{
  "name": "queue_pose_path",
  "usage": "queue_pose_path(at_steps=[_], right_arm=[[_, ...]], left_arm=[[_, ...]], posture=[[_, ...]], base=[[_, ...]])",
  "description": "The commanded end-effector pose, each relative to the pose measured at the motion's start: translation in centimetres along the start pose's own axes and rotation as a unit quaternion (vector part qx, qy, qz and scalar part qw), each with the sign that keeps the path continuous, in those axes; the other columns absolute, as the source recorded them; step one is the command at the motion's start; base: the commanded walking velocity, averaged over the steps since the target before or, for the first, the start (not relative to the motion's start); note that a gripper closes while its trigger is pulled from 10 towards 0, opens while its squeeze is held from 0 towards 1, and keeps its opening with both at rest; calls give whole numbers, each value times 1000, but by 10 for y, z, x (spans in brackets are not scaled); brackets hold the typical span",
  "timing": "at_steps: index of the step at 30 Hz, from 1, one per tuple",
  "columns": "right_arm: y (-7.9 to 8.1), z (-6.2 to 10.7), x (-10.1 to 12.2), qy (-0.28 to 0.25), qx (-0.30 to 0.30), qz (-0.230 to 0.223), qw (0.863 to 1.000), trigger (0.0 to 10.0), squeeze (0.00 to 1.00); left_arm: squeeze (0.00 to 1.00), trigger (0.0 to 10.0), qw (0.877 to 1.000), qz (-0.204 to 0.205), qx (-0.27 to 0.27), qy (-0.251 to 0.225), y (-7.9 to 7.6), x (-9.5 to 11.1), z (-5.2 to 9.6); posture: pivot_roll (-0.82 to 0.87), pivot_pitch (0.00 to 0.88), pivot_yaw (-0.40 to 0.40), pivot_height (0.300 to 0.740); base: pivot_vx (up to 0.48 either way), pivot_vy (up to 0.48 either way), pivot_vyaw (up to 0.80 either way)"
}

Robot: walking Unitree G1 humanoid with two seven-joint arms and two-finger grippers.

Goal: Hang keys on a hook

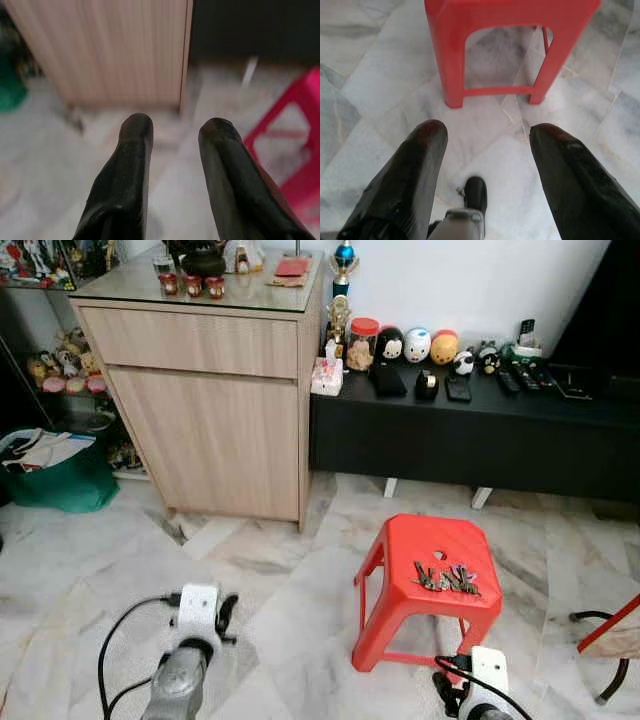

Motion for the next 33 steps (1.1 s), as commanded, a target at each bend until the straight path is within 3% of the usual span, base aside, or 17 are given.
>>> queue_pose_path(at_steps=[1,2,6,8,9,12,15,18,23,25,33], right_arm=[[-7,0,14,-38,-12,17,999,10000,0],[-7,0,14,-38,-12,17,999,10000,0],[-9,3,54,-147,-7,19,989,10000,0],[-7,7,70,-192,-4,44,980,10000,0],[0,11,82,-230,14,57,971,10000,0],[17,19,91,-277,56,94,954,10000,0],[26,32,95,-319,67,101,940,10000,0],[28,39,96,-336,61,90,936,10000,0],[22,31,86,-309,37,58,949,10000,0],[20,30,86,-299,32,21,954,10000,0],[29,33,102,-312,40,35,949,10000,0]], left_arm=[[0,10000,999,2,-13,-35,-11,9,4],[0,10000,999,2,-13,-35,-11,9,4],[0,10000,998,-10,-32,-53,-25,8,19],[0,10000,998,-6,-32,-54,-26,6,25],[0,10000,998,-5,-31,-55,-26,5,30],[0,10000,998,-1,-31,-59,-25,7,38],[0,10000,997,9,-23,-66,-22,13,47],[0,10000,997,9,-14,-74,-18,17,51],[0,10000,997,4,-11,-80,-17,23,46],[0,10000,996,-1,-20,-82,-19,29,41],[0,10000,997,4,-33,-75,-24,31,40]], posture=[[-12,0,-38,740],[-12,0,-38,740],[-25,0,-31,740],[-34,0,-28,740],[-46,0,-25,740],[-58,0,-26,740],[-61,0,-28,740],[-61,0,-33,740],[-51,0,-39,740],[-51,0,-36,740],[-76,0,-27,740]], base=[[0,0,0],[0,0,0],[0,0,0],[0,0,0],[0,0,0],[0,0,0],[0,0,0],[0,0,0],[0,0,0],[246,0,0],[258,0,0]])
Point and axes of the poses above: a point about 5 cm out from each wrist's last joint towards the gripper, its own z axis pointing back from the gripper into the wrist, its own x axis along the axis of the wrist's last joint, y = z × x, the point moved 3 cm from there along -z, pointing out of the wrist towards the gripper, and after that the axes turned 3 degrees about -z, right-handed, at the moved point
